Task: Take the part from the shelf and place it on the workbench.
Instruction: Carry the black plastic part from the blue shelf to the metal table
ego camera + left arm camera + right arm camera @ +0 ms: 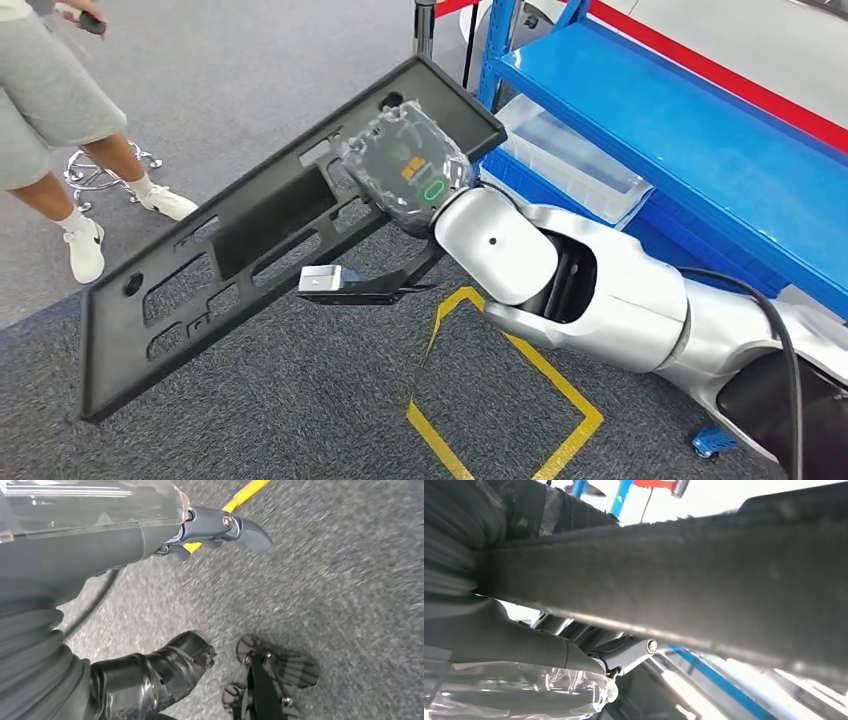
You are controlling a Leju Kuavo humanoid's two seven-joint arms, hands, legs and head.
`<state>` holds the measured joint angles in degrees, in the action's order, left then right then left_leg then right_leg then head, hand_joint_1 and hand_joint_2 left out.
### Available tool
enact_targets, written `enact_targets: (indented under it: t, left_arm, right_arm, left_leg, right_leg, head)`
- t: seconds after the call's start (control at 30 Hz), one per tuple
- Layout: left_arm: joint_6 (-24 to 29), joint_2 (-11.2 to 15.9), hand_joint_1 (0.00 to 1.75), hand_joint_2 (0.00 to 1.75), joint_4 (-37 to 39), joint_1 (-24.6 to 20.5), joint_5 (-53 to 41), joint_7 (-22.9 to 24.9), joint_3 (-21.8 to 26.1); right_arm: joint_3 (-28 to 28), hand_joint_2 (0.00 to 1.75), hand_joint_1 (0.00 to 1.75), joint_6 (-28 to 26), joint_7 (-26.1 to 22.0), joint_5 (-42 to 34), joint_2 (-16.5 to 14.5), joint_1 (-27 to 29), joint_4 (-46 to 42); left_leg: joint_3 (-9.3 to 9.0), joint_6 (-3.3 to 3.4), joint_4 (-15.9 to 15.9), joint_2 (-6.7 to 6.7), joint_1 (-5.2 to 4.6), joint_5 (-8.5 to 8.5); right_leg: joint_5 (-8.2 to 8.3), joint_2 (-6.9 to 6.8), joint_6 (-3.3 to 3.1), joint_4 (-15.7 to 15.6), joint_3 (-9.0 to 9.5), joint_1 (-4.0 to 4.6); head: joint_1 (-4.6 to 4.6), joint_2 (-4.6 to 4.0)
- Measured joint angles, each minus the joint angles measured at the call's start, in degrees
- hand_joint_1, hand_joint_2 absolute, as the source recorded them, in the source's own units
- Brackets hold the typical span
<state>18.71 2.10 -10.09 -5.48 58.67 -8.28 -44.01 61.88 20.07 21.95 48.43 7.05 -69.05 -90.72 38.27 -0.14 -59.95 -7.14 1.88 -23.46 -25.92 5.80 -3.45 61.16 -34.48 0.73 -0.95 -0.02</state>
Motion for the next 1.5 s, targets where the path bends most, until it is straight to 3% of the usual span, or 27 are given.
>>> enact_targets:
  t: [0.03, 0.1, 0.17, 0.23, 0.3, 0.33, 0.4, 0.43, 0.5, 0.6, 0.67, 0.73, 0.8, 0.83, 0.87, 0.9, 0.97, 1.03, 1.1, 1.13, 1.2, 1.23, 1.27, 1.33, 1.37, 1.43, 1.5]
  left_arm:
    - [-0.2, -0.2, 0.0, 1.75, 0.0, -0.1, 0.0, 0.0, 0.0]
    - [-0.4, -0.2, 0.0, 1.75, 0.0, -0.1, 0.0, 0.0, 0.0]
    - [-0.5, -0.2, 0.0, 1.75, 0.0, 0.0, 0.0, -0.1, 0.0]
    - [-0.6, -0.3, 0.0, 1.75, 0.0, 0.0, 0.1, -0.1, 0.0]
    - [-0.8, -0.2, 0.0, 1.75, 0.0, 0.0, 0.4, 0.0, 0.0]
    - [-0.9, -0.2, 0.0, 1.75, 0.0, 0.0, 0.5, 0.0, 0.0]
    - [-1.0, -0.1, 0.0, 1.75, 0.0, 0.1, 0.7, 0.2, 0.0]
    - [-1.0, -0.1, 0.0, 1.75, 0.0, 0.1, 0.8, 0.3, 0.0]
    - [-1.0, 0.0, 0.0, 1.75, 0.0, 0.2, 0.8, 0.7, 0.1]
    - [-1.0, 0.0, 0.0, 1.75, 0.0, 0.3, 0.8, 1.1, 0.2]
    - [-1.0, 0.1, 0.0, 1.75, 0.0, 0.3, 0.9, 1.0, 0.3]
    - [-1.0, 0.1, 0.0, 1.75, 0.0, 0.3, 0.9, 0.9, 0.3]
    - [-1.2, 0.2, 0.0, 1.75, 0.0, 0.3, 1.0, 0.9, 0.4]
    - [-1.3, 0.2, 0.0, 1.75, 0.0, 0.4, 1.1, 0.8, 0.4]
    - [-1.4, 0.2, 0.0, 1.75, 0.0, 0.4, 1.1, 0.8, 0.4]
    - [-1.4, 0.2, 0.0, 1.75, 0.0, 0.4, 1.1, 0.8, 0.4]
    - [-1.5, 0.0, 0.0, 1.75, 0.0, 0.4, 1.2, 0.8, 0.5]
    - [-1.5, -0.1, 0.0, 1.75, 0.0, 0.3, 1.3, 0.9, 0.5]
    - [-1.5, 0.1, 0.0, 1.75, 0.0, 0.3, 1.4, 0.9, 0.7]
    - [-1.5, 0.1, 0.0, 1.75, 0.0, 0.4, 1.4, 0.9, 0.7]
    - [-1.5, 0.2, 0.0, 1.75, 0.1, 0.5, 1.4, 1.0, 0.9]
    - [-1.5, 0.2, 0.0, 1.75, 0.1, 0.4, 1.4, 1.0, 0.9]
    - [-1.5, 0.2, 0.0, 1.75, 0.1, 0.4, 1.4, 1.0, 0.9]
    - [-1.5, 0.3, 0.0, 1.75, 0.1, 0.4, 1.5, 1.1, 0.9]
    - [-1.6, 0.4, 0.0, 1.75, 0.1, 0.4, 1.5, 1.1, 0.9]
    - [-1.6, 0.5, 0.0, 1.75, 0.1, 0.4, 1.6, 1.1, 0.9]
    - [-1.6, 0.7, 0.0, 1.75, 0.1, 0.4, 1.6, 1.1, 0.9]
  right_arm:
    - [0.4, 1.75, 1.75, 0.4, 0.1, -0.4, -0.5, -1.0, 0.6]
    - [1.2, 1.75, 1.75, 0.8, 0.2, -1.2, -1.5, -3.0, 2.1]
    - [2.0, 1.75, 1.75, 0.9, 0.3, -1.8, -2.5, -4.8, 3.7]
    - [2.8, 1.75, 1.75, 1.0, 0.3, -2.5, -3.4, -6.5, 5.1]
    - [3.6, 1.75, 1.75, 1.0, 0.3, -3.4, -4.0, -7.6, 6.4]
    - [4.0, 1.75, 1.75, 1.1, 0.3, -3.8, -4.1, -7.9, 7.0]
    - [4.8, 1.75, 1.75, 1.1, 0.3, -4.4, -4.6, -8.4, 8.0]
    - [5.1, 1.75, 1.75, 1.2, 0.3, -4.7, -4.8, -8.9, 8.5]
    - [5.7, 1.75, 1.75, 1.7, 0.6, -5.5, -5.3, -10.1, 9.7]
    - [6.5, 1.75, 1.75, 2.5, 1.6, -7.1, -6.2, -12.1, 11.6]
    - [6.9, 1.75, 1.75, 3.1, 2.0, -8.0, -6.6, -13.4, 13.0]
    - [7.2, 1.75, 1.75, 3.6, 2.3, -8.8, -6.8, -14.7, 14.4]
    - [7.4, 1.75, 1.75, 3.9, 2.4, -9.4, -7.0, -15.6, 15.5]
    - [7.5, 1.75, 1.75, 4.1, 2.5, -9.7, -7.1, -15.8, 16.0]
    - [7.6, 1.75, 1.75, 4.2, 2.5, -9.9, -7.1, -16.0, 16.5]
    - [7.7, 1.75, 1.75, 4.2, 2.5, -10.0, -7.2, -16.3, 16.9]
    - [7.8, 1.75, 1.75, 4.2, 2.6, -10.2, -7.4, -17.0, 17.7]
    - [8.0, 1.75, 1.75, 4.2, 3.0, -10.7, -7.5, -17.8, 18.6]
    - [8.2, 1.75, 1.75, 4.1, 3.4, -11.2, -7.8, -18.3, 19.4]
    - [8.2, 1.75, 1.75, 4.1, 3.4, -11.3, -8.0, -18.4, 19.8]
    - [8.4, 1.75, 1.75, 4.2, 3.4, -11.5, -8.5, -18.9, 20.7]
    - [8.6, 1.75, 1.75, 4.2, 3.4, -11.6, -8.7, -19.1, 21.0]
    - [8.8, 1.75, 1.75, 4.2, 3.4, -11.6, -8.7, -19.2, 21.4]
    - [9.3, 1.75, 1.75, 4.2, 3.4, -11.6, -8.7, -19.1, 22.1]
    - [9.6, 1.75, 1.75, 4.2, 3.4, -11.6, -8.8, -19.0, 22.3]
    - [9.9, 1.75, 1.75, 4.1, 3.3, -11.6, -8.9, -19.0, 22.6]
    - [10.1, 1.75, 1.75, 4.0, 3.3, -11.5, -9.0, -19.1, 22.9]
  left_leg:
    - [0.25, -0.4, 0.3, -0.7, 0.43, 0.36]
    - [0.48, -1.1, 1.1, -2.09, 0.79, 1.05]
    - [1.09, -1.6, 0.4, 0.39, 0.09, 0.4]
    - [3.63, -2.11, -4.6, 4.84, -0.28, -2.4]
    - [6.27, -2.75, -10.2, 6.56, 0.0, -4.56]
    - [6.42, -3.1, -10.9, 6.85, 0.13, -4.36]
    - [3.64, -3.75, -6.5, 7.73, 0.35, -1.84]
    - [1.94, -3.77, -3.6, 8.51, 0.31, -0.94]
    - [0.2, -2.82, -0.1, 9.33, 0.08, -0.1]
    - [0.67, -0.85, -0.4, 7.97, -0.15, -0.12]
    - [0.64, -0.07, -0.1, 6.91, -0.05, 0.1]
    - [0.7, 0.53, 0.2, 5.94, 0.03, 0.44]
    - [0.89, 0.8, 0.4, 4.73, -0.01, 0.76]
    - [0.96, 0.82, 0.4, 3.99, -0.04, 0.88]
    - [0.98, 0.79, 0.4, 3.16, -0.08, 0.95]
    - [0.94, 0.74, 0.4, 2.3, -0.13, 1.0]
    - [0.99, 0.47, 0.5, 0.82, -0.05, 1.22]
    - [1.36, -0.21, 0.8, -0.45, 0.49, 1.72]
    - [1.62, -1.19, 1.4, -1.89, 0.89, 2.4]
    - [1.81, -1.55, 1.7, -1.5, 0.75, 2.53]
    - [3.19, -1.98, -0.4, 1.9, 0.27, 1.03]
    - [4.57, -1.99, -3.2, 4.29, 0.19, -0.6]
    - [6.08, -2.09, -6.7, 5.76, 0.19, -2.33]
    - [7.94, -2.34, -11.5, 6.67, 0.26, -3.82]
    - [7.44, -2.39, -11.2, 6.84, 0.26, -3.2]
    - [3.73, -2.23, -5.2, 8.1, 0.05, -0.51]
    - [0.57, -1.48, 0.3, 10.02, -0.74, 0.82]
  right_leg:
    - [0.17, 0.54, -0.32, -0.8, 0.27, 0.11]
    - [0.84, -0.81, -0.43, -2.9, 1.1, 0.17]
    - [1.68, -2.86, -0.32, -5.9, 2.72, -0.28]
    - [2.0, -4.95, 0.03, -7.2, 3.51, -0.44]
    - [1.61, -7.13, 0.52, -6.8, 3.37, -0.44]
    - [1.26, -8.21, 0.86, -6.3, 3.22, -0.53]
    - [0.39, -10.0, 1.63, -4.9, 2.72, -0.84]
    - [-0.07, -10.7, 2.06, -4.1, 2.33, -0.89]
    - [-0.88, -11.68, 2.88, -2.5, 1.53, -0.62]
    - [-1.49, -12.57, 3.59, -1.7, 1.31, -0.46]
    - [-3.31, -10.66, 3.97, 0.2, 0.89, -0.89]
    - [-7.04, -7.43, 4.06, 6.0, -1.53, -1.18]
    - [-9.74, -6.11, 3.93, 12.7, -4.57, -1.15]
    - [-9.59, -5.93, 3.78, 13.9, -5.17, -1.14]
    - [-8.27, -5.76, 3.51, 13.1, -4.78, -1.08]
    - [-6.05, -5.26, 3.07, 10.2, -3.52, -1.0]
    - [-2.03, -2.3, 1.8, 3.3, -0.49, -0.92]
    - [-0.5, -0.06, 1.16, -0.1, 0.79, -0.82]
    - [-0.22, -1.03, 1.21, -1.2, 1.19, -0.69]
    - [-0.12, -2.06, 1.29, -2.4, 1.74, -0.74]
    - [0.29, -4.09, 1.32, -4.9, 2.79, -0.97]
    - [0.43, -4.92, 1.38, -5.3, 2.93, -0.9]
    - [0.49, -5.68, 1.3, -5.4, 2.86, -0.79]
    - [0.24, -7.53, 1.3, -4.9, 2.67, -0.56]
    - [-0.01, -8.45, 1.34, -4.6, 2.6, -0.46]
    - [-0.65, -10.02, 1.61, -4.0, 2.54, -0.32]
    - [-1.22, -11.19, 2.06, -3.4, 2.31, 0.03]
  head:
    - [-0.05, 0.0]
    - [0.13, 0.0]
    - [-0.06, 0.0]
    - [-0.38, -0.01]
    - [-0.44, -0.01]
    - [-0.43, -0.01]
    - [-0.44, -0.01]
    - [-0.44, -0.01]
    - [-0.35, -0.01]
    - [-0.2, 0.0]
    - [-0.05, -0.01]
    - [0.02, -0.01]
    - [0.01, -0.01]
    - [0.02, -0.01]
    - [0.02, -0.01]
    - [0.04, -0.01]
    - [-0.13, -0.01]
    - [-0.25, 0.0]
    - [-0.12, 0.0]
    - [-0.18, 0.0]
    - [-0.55, 0.0]
    - [-0.75, 0.0]
    - [-0.86, 0.0]
    - [-0.9, -0.01]
    - [-0.91, -0.01]
    - [-0.91, -0.01]
    - [-0.89, -0.01]
